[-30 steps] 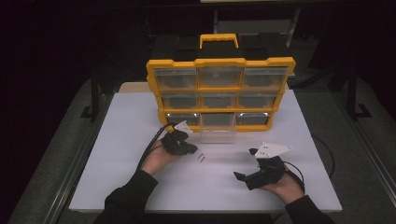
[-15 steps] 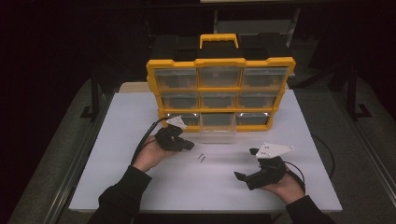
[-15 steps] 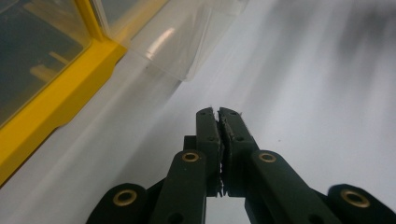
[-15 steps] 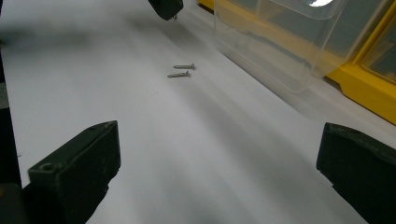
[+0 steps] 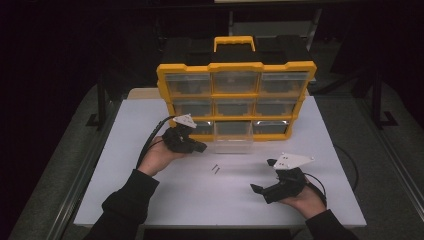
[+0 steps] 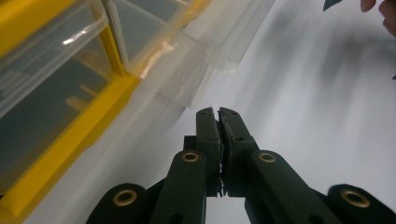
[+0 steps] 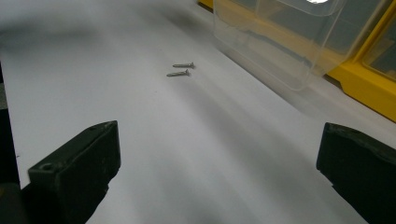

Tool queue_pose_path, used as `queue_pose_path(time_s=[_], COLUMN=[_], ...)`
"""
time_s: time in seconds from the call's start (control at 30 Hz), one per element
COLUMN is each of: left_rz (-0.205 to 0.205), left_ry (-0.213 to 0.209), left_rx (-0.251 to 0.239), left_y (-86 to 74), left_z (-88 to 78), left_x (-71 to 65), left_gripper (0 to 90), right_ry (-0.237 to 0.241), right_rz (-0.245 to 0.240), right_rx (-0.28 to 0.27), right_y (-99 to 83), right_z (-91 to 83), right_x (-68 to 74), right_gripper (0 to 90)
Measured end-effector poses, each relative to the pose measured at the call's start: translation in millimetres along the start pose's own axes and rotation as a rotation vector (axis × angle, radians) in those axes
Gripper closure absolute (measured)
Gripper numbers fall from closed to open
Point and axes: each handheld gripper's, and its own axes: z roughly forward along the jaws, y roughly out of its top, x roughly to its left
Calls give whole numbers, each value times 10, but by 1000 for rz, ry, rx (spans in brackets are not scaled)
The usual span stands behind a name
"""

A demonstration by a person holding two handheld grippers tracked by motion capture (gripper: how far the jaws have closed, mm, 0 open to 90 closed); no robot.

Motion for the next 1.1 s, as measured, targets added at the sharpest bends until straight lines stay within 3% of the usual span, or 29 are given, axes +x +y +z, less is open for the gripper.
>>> queue_pose_path(time_s=[0.57,1.1], left_rz=[31,68], left_ry=[15,18], left_rx=[20,-7], left_y=[289,683], left_z=[-95,-149], left_x=[-12,-8], left_gripper=[872,872], right_ry=[5,12], right_rz=[3,7], right_rx=[-4,1], right_y=[2,-1], right_z=[-5,-4], right_x=[-5,-8], right_gripper=[0,0])
